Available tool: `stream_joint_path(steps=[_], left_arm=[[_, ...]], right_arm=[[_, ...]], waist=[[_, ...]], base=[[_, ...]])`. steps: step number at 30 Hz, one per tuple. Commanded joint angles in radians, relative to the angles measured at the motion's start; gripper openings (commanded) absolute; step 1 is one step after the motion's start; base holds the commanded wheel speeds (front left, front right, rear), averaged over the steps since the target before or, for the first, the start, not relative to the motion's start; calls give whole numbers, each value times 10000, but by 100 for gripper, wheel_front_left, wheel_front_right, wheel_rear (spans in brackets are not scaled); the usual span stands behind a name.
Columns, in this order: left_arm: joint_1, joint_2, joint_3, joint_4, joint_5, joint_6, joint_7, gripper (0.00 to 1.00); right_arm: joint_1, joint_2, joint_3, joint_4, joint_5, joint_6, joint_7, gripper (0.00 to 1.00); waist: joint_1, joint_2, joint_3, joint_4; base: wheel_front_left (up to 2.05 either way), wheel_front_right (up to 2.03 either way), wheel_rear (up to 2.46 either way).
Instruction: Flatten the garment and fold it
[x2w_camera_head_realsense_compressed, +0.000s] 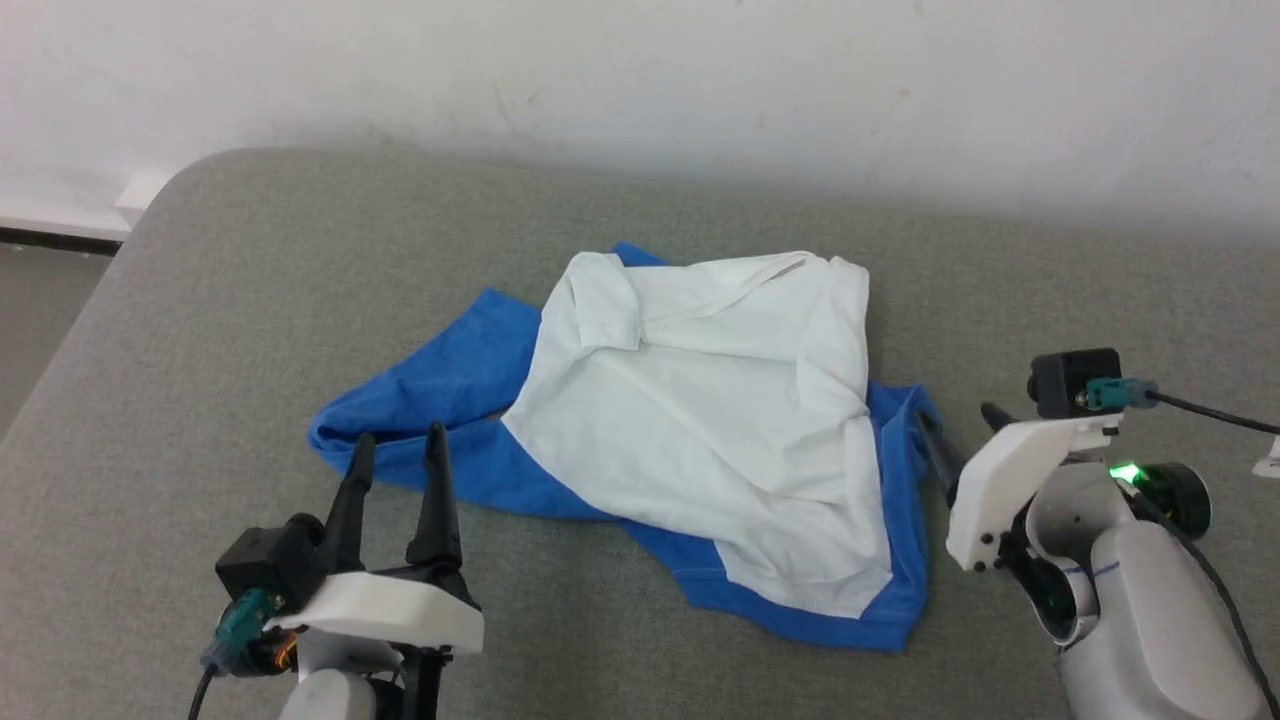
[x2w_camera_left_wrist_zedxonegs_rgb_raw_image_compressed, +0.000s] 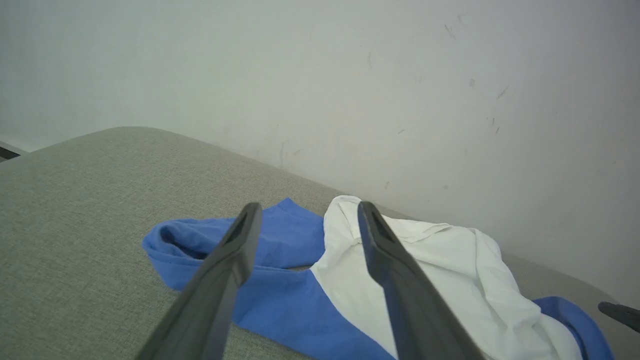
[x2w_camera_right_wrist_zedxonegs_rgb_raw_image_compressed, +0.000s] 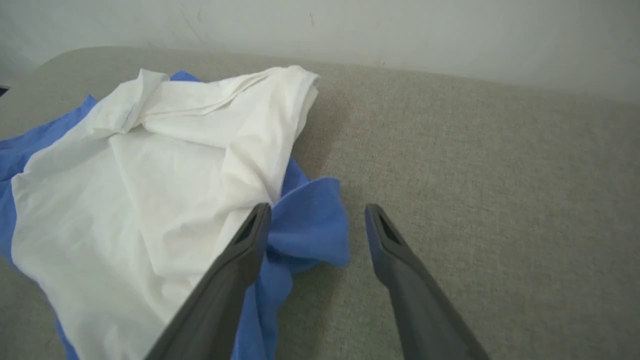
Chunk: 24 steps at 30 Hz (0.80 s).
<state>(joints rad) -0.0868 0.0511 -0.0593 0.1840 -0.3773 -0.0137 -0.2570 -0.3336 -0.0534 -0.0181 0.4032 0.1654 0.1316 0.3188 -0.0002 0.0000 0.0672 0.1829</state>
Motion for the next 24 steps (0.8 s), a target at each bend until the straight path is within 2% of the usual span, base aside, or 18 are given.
stream_joint_path(steps=[1,6,13,14,15,16,22,24], left_arm=[[41,-8,-11,2,-3,16,-47,100],[-63,-8,-151,23,-61,-14,-47,100],[-104,-8,-167,59,-140,-25,-47,100],[-110,-8,-174,67,-154,-22,-47,100],[-115,-8,-179,70,-168,-18,-47,100],[-117,-8,-180,70,-181,-13,-47,100],[-128,-8,-233,85,-222,-2,-47,100],[-162,-8,-266,102,-238,-5,-47,100]], right_arm=[[34,28,75,-235,-78,-9,288,100],[10,30,516,-741,-207,-9,1474,100],[-144,30,885,-476,-961,-9,2801,100],[-156,31,834,-457,-1008,-9,2890,50],[-173,31,811,-498,-1009,-9,2875,12],[-186,31,794,-565,-963,-9,2800,0],[-154,31,325,-985,-256,-9,2402,0],[-108,31,-249,-1267,30,-9,2147,0]], waist=[[2,0,-55,-28],[2,0,51,151],[2,0,237,276],[2,0,252,288],[2,0,266,294],[2,0,276,292],[2,0,296,205],[2,0,307,167]], base=[[0,0,0],[0,0,0],[0,0,0],[0,0,0],[0,0,0],[0,0,0],[0,0,0],[0,0,0]])
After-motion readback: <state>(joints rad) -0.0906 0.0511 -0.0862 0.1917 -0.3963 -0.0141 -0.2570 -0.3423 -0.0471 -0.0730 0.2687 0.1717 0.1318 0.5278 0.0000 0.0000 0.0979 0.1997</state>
